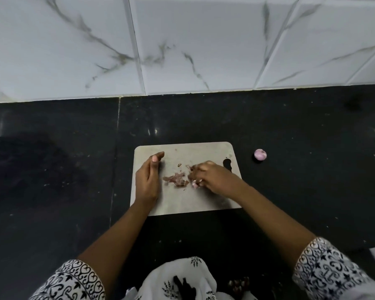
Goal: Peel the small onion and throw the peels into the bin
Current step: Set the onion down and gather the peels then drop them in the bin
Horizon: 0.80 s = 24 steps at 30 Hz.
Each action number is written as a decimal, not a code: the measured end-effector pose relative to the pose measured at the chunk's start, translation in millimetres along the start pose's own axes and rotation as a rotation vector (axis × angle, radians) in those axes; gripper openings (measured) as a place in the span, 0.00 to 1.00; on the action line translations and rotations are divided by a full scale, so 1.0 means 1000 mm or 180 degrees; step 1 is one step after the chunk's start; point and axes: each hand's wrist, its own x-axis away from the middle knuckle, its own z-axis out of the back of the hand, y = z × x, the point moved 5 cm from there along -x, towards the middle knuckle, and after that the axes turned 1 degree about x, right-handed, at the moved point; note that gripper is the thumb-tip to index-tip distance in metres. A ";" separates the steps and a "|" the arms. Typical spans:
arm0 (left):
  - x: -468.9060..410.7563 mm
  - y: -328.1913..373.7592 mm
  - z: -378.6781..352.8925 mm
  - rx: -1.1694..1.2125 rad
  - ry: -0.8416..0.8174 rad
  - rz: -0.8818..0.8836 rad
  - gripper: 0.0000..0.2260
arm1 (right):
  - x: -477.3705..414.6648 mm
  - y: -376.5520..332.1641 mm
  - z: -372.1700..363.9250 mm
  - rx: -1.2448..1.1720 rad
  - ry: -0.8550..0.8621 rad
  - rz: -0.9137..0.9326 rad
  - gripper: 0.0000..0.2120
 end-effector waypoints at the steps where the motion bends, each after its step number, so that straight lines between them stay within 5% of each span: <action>1: 0.000 0.000 0.000 0.0001 -0.0005 0.0011 0.20 | 0.003 -0.004 -0.002 -0.0003 0.0248 -0.0033 0.17; 8: -0.001 0.006 0.001 -0.0023 -0.0078 0.0262 0.15 | 0.003 -0.006 -0.001 -0.0441 0.1325 -0.0743 0.12; 12: -0.017 0.022 0.007 0.1207 0.0602 0.1462 0.11 | -0.003 0.006 0.023 -0.1993 0.1780 -0.1774 0.10; 16: -0.029 0.055 -0.011 0.1945 0.0265 0.1693 0.10 | -0.019 -0.027 0.065 -0.3309 0.1815 -0.1256 0.10; 20: -0.017 0.072 -0.045 0.3415 -0.0532 0.2583 0.20 | -0.032 -0.075 0.096 -0.1732 0.1997 -0.0790 0.12; 24: -0.019 0.076 -0.045 0.3972 -0.0624 0.2852 0.24 | -0.047 -0.087 0.089 -0.0270 0.1753 -0.0597 0.12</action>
